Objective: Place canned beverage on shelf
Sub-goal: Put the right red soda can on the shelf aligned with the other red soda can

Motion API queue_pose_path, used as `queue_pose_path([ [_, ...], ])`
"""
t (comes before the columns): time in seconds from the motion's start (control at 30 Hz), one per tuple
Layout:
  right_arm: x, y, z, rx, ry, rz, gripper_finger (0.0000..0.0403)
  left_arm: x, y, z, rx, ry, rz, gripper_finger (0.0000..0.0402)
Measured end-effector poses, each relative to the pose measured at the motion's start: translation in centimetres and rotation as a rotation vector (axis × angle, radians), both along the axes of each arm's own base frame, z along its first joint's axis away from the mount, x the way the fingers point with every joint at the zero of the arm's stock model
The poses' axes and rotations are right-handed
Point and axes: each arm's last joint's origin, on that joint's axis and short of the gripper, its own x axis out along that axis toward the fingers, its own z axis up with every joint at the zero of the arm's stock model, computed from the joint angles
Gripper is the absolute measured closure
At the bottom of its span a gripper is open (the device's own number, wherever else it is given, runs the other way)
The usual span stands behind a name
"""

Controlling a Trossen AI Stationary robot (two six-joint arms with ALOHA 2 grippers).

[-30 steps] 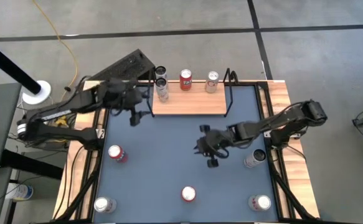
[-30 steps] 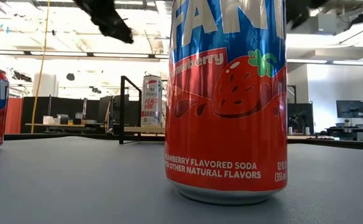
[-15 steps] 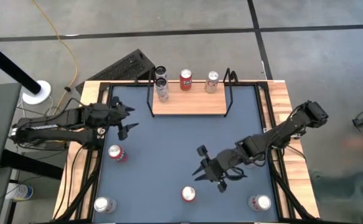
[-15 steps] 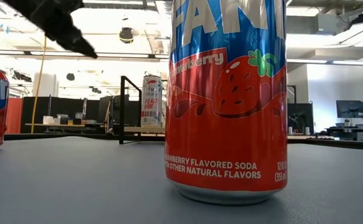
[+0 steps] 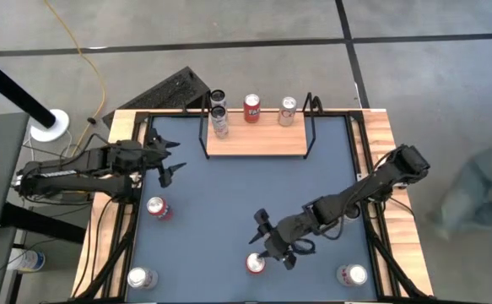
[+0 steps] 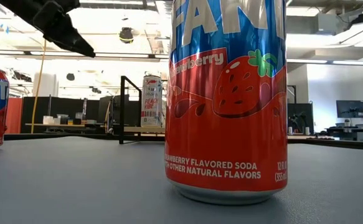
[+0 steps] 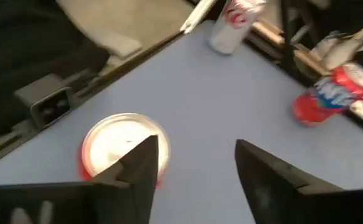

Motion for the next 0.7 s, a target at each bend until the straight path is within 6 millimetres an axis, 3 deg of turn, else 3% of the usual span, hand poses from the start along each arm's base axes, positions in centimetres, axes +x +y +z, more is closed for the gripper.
queue_pose_path([
  [0.23, 0.8, 1.6, 0.6, 0.125, 0.122, 0.095, 0.013, 0.0, 0.0, -0.2, -0.008, 0.019, -0.003, 0.0083],
  [0.5, 2.9, 1.0, -1.0, 0.163, 0.216, 0.004, 0.0126, 0.0, 0.0, -0.5, -0.012, 0.023, -0.001, 0.0083],
  [0.7, 2.8, 1.6, -1.2, 0.144, 0.222, 0.029, 0.0126, 0.1, 0.0, -0.6, -0.022, 0.022, 0.002, 0.0083],
])
